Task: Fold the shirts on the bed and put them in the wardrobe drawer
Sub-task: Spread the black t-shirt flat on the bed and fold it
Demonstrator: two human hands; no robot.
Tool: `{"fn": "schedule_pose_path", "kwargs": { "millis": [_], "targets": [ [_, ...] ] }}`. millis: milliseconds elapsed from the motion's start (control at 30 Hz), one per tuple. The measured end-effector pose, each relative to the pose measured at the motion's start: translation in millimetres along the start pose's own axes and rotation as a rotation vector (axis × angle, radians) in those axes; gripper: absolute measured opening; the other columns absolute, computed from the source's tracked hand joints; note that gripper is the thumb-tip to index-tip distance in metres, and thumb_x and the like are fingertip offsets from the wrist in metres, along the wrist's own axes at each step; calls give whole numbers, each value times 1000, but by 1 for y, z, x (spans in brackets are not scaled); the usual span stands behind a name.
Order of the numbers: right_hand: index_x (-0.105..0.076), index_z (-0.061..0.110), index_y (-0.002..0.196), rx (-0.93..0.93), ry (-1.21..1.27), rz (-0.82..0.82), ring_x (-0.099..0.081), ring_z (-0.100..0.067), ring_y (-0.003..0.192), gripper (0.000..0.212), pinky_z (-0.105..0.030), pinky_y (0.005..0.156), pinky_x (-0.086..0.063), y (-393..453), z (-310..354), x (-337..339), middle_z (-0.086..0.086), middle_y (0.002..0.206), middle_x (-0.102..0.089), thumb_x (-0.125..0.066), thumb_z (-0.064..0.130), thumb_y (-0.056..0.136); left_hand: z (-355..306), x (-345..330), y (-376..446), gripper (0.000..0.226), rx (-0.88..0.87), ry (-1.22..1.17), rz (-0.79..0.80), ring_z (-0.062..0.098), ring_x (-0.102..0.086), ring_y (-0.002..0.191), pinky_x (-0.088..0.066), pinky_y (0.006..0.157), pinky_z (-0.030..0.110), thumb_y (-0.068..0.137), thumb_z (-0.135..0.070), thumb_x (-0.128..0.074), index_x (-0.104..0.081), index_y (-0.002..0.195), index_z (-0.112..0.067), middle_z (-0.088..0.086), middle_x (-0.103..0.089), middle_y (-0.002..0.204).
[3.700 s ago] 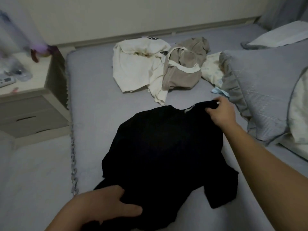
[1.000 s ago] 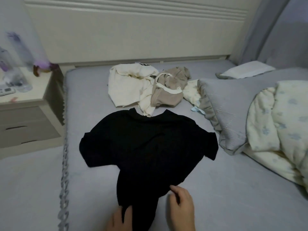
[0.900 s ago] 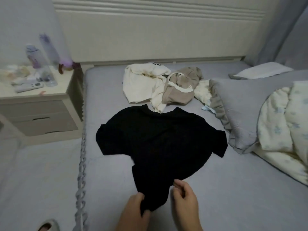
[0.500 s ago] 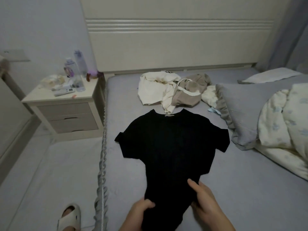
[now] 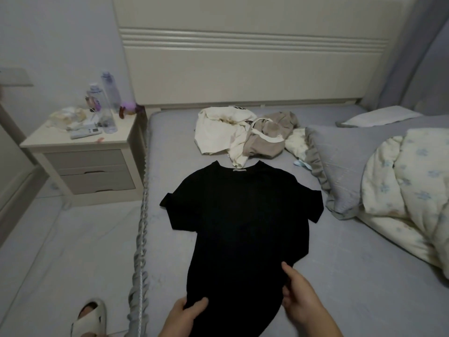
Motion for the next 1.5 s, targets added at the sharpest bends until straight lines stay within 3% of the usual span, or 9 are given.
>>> {"fn": "schedule_pose_path", "kwargs": {
  "millis": [167,333,433,567,767,933,1100,1333,1500],
  "targets": [
    [-69,11,79,102,-19,-27,-69,-21,71,29,-34,66,-51,-24,45,50,-7,76,-72,-68,38,87,-19,-20,-3,47,-139,-250,172,26,-58,120,-32,114,39,81,-4,-61,-58,128,-9,10,-67,124],
    [-60,4,105,132,-210,-233,-63,-24,89,32,-36,71,-51,-29,24,93,-14,105,-66,-61,34,96,11,-1,-4,36,-116,67,-38,25,-57,110,-38,98,28,92,-2,-58,-59,127,4,19,-63,126],
    [-52,11,122,212,-623,-293,-62,-18,94,52,-33,78,-51,-32,21,84,-3,110,-63,-69,46,87,7,1,3,34,-78,-128,-83,30,-61,107,-41,100,36,93,-7,-57,-61,126,0,17,-66,117],
    [-66,16,113,241,-857,-174,-66,-11,85,35,-23,70,-48,-34,20,61,4,97,-72,-74,34,85,-2,-14,-10,30,-54,-489,53,39,-65,110,-44,104,50,90,-12,-59,-67,119,-9,21,-70,114],
    [-73,11,81,349,-663,-523,-71,-27,70,19,-45,73,-56,-71,92,159,-6,68,-74,-76,30,82,15,2,-16,19,-26,67,-28,35,-71,91,-54,79,35,86,3,-62,-70,103,0,18,-75,92],
    [-65,13,99,148,-1068,-584,-64,-30,86,23,-36,74,-46,-62,79,203,-11,93,-69,-70,32,87,26,4,-10,17,2,612,50,23,-72,80,-57,72,27,76,-3,-69,-72,92,-5,14,-76,88],
    [-61,8,101,124,-900,-550,-64,-30,86,42,-38,75,-47,-48,63,205,-11,94,-68,-55,48,94,-13,18,-8,31,-253,393,-295,15,-64,81,-48,68,29,85,-25,-72,-50,104,-15,4,-65,92],
    [-68,9,84,126,-1061,-615,-67,-29,81,10,-38,78,-51,-37,91,232,-12,83,-72,-71,18,85,-20,40,16,17,-101,739,-188,22,-68,83,-49,75,31,76,-6,-71,-66,91,-11,6,-72,82],
    [-57,9,128,472,-1006,-594,-61,-33,111,39,-44,96,-47,9,164,147,-15,124,-63,-65,19,90,-92,45,30,29,-288,875,-409,24,-60,81,-42,72,33,82,-22,-71,-52,104,-17,6,-65,88]
  ]
}}
Point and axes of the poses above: each hand's wrist, its own y-axis towards the middle knuckle, its own x-axis out of the back of the hand, z = x × y, the point moved 9 cm from there along y, towards the middle knuckle
